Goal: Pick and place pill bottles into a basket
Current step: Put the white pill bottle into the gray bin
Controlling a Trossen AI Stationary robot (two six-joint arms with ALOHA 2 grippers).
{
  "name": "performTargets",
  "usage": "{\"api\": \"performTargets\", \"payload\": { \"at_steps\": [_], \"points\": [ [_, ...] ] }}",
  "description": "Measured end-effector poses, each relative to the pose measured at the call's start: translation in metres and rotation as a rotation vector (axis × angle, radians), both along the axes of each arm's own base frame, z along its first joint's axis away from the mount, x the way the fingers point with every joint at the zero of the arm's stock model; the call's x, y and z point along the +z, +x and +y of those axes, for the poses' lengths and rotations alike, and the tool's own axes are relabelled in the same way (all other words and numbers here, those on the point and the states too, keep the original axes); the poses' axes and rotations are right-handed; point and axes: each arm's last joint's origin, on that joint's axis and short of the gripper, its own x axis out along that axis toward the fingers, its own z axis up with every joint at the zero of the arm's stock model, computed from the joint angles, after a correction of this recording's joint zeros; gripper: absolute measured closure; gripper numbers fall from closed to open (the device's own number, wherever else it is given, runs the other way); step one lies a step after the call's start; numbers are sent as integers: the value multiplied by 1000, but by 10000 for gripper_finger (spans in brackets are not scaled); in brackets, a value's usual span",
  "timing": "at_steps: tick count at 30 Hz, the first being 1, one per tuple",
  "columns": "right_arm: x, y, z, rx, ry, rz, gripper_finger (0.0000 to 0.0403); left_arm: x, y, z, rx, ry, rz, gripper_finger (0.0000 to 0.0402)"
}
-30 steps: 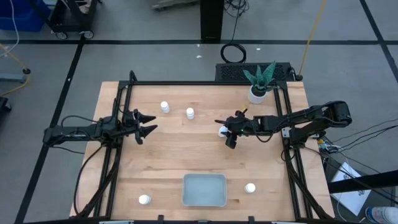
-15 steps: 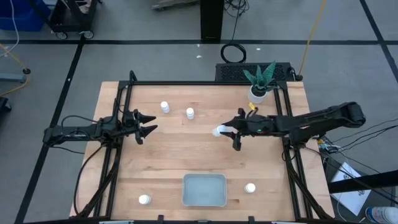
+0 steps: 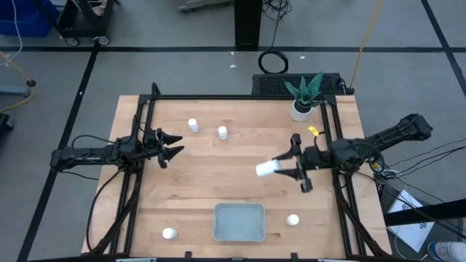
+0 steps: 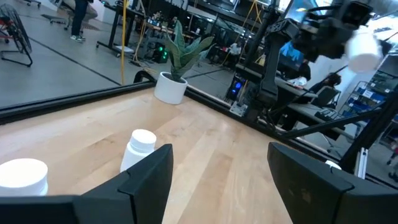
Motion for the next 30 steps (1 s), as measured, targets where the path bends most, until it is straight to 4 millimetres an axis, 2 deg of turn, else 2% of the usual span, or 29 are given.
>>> {"api": "performTargets", "payload": {
  "at_steps": [5, 9, 14, 17, 20, 25, 30],
  "points": [
    [2, -1, 28, 119, -33, -84, 250, 0, 0, 0, 0, -10, -5, 133],
    [-4, 4, 47, 176, -46, -105, 251, 0, 0, 0, 0, -12, -5, 133],
    [-17, 21, 59, 132, -29, -77, 251, 0, 0, 0, 0, -9, -5, 133],
    [-15, 36, 63, 118, -29, -46, 250, 0, 0, 0, 0, -8, -5, 133],
    [-10, 51, 70, 113, -58, 15, 252, 0, 0, 0, 0, -8, -5, 133],
    [-14, 77, 86, 116, -83, 172, 252, 0, 0, 0, 0, -8, -4, 133],
    [-19, 100, 97, -9, -89, 393, 251, -1, 0, 0, 0, -9, 6, 133]
  ]
}}
